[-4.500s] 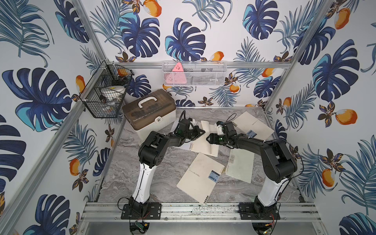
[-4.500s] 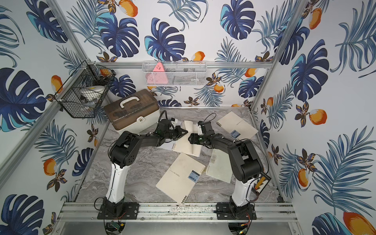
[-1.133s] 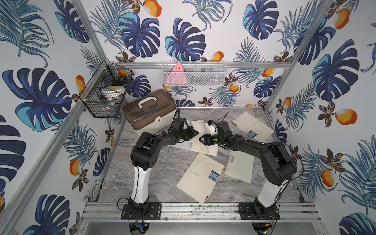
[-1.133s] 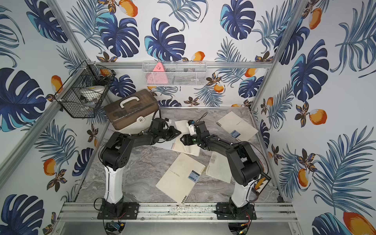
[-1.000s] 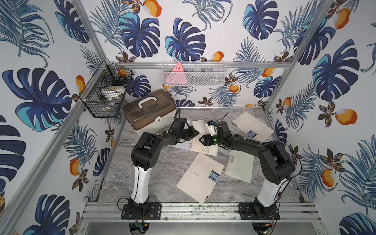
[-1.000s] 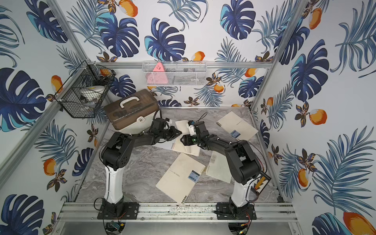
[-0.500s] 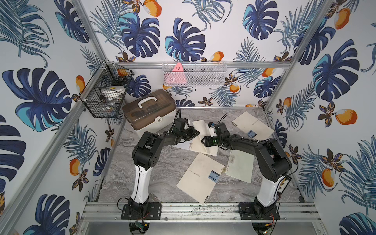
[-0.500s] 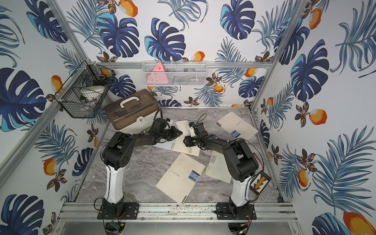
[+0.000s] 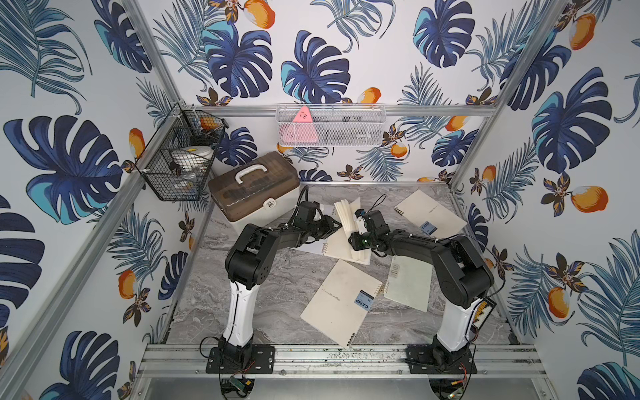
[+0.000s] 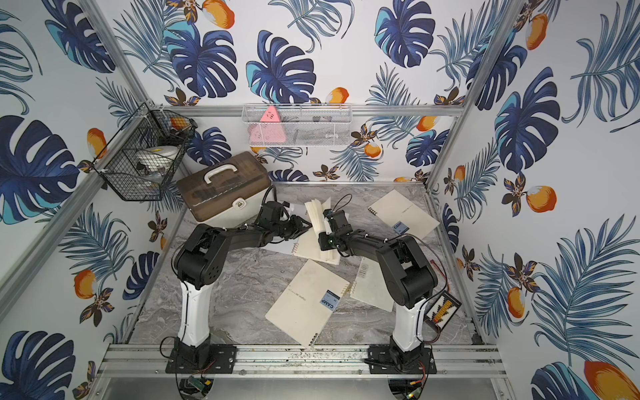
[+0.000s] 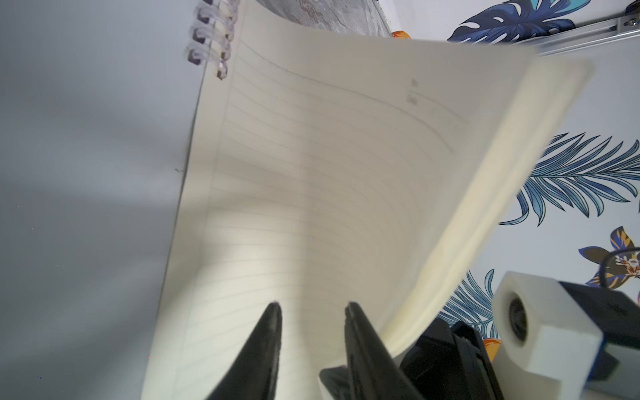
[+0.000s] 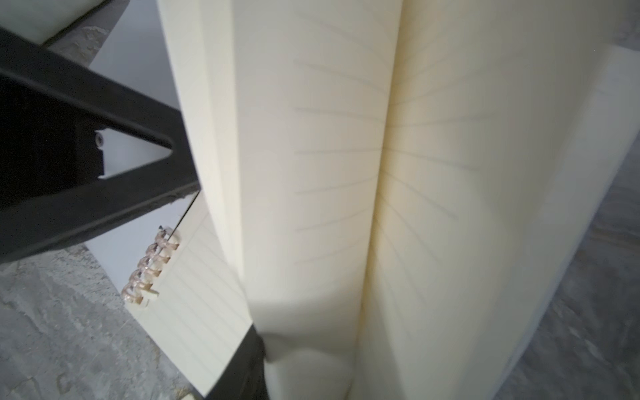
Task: Tear off pages from different notebooks
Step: Tear off the paper from the notebook.
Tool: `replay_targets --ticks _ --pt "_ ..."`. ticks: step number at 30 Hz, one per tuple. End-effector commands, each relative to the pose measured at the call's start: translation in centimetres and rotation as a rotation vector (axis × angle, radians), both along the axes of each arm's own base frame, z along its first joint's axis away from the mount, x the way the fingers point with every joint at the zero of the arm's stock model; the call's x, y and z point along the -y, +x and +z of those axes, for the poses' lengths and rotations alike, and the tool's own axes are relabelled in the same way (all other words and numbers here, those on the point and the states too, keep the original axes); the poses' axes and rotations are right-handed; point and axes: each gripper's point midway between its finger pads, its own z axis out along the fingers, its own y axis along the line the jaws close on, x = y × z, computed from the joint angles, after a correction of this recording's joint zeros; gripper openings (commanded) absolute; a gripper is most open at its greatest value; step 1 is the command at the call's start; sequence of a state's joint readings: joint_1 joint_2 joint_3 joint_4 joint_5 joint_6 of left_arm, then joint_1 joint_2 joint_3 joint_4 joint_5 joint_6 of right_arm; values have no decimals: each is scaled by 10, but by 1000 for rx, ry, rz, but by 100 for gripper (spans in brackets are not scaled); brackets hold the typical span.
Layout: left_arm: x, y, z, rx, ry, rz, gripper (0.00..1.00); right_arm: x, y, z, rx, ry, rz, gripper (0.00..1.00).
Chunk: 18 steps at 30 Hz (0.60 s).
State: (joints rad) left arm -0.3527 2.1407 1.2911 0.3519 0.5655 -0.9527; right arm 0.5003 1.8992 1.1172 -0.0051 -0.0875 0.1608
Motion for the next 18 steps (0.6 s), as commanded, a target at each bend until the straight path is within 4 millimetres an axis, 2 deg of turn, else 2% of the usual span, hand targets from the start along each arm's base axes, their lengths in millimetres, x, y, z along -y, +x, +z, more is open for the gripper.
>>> replay_targets --ticks 1,12,18 --pt "3 4 11 24 -33 -4 41 1 0 -2 -3 -9 -5 29" --pt "5 1 26 74 -69 -9 51 0 -1 -4 -4 1 -2 27" --pt "13 1 26 81 -89 -35 52 -2 -4 -3 -4 19 9 27"
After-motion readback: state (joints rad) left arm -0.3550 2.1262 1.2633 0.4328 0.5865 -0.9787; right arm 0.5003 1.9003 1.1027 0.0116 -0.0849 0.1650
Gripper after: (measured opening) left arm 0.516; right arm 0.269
